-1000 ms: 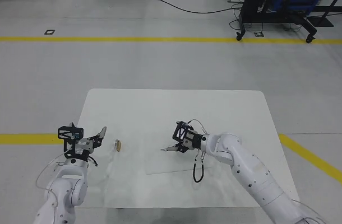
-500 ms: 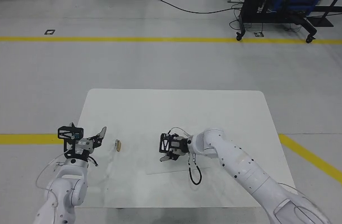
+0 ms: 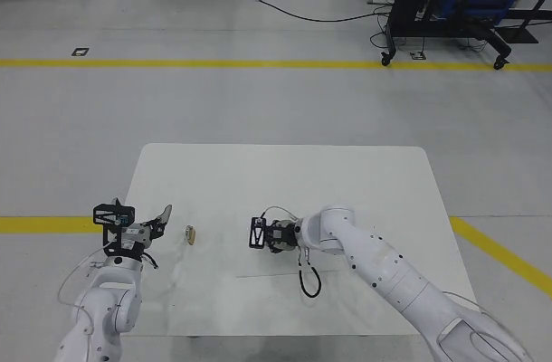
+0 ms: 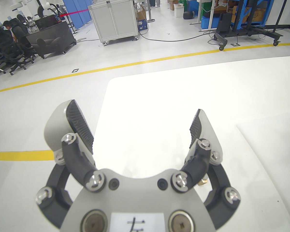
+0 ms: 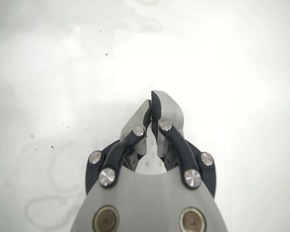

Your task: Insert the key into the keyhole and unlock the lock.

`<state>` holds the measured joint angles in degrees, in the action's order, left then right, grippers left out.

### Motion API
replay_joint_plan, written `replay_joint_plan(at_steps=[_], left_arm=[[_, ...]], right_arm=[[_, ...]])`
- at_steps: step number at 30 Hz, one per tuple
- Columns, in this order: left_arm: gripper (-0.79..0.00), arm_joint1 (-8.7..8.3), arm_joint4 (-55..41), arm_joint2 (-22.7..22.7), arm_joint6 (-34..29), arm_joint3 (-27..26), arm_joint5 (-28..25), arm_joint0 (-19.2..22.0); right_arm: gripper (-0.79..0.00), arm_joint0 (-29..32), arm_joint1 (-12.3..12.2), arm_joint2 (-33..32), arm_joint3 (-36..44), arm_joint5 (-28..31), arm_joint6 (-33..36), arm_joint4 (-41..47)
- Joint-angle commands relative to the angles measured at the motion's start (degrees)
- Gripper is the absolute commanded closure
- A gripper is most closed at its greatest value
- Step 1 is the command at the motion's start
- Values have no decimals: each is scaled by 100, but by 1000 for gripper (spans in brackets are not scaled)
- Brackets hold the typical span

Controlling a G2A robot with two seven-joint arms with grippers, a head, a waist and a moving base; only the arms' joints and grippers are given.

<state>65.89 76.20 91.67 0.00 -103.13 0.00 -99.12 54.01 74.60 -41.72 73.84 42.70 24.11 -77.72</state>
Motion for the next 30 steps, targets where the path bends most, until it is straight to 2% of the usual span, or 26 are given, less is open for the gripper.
replay_joint_plan(at_steps=[1,8,11,20,22,26,30], left_arm=[[-785,0,0,0,0,0,0,0],[-785,0,0,0,0,0,0,0],[-785,0,0,0,0,0,0,0],[-785,0,0,0,0,0,0,0],[-785,0,0,0,0,0,0,0],[-785,0,0,0,0,0,0,0],[-785,0,0,0,0,0,0,0]], right_arm=[[0,46,-27,-75,80,-33,-81,-20],[0,300,-175,-435,326,-48,-644,-254],[0,459,-266,-664,455,58,-1097,-339],[0,499,-289,-718,477,25,-1143,-420],[0,562,-284,-730,415,-213,-1152,-425],[0,674,-300,-976,637,-232,-2266,-3],[0,876,-358,-1322,720,230,-3547,579]])
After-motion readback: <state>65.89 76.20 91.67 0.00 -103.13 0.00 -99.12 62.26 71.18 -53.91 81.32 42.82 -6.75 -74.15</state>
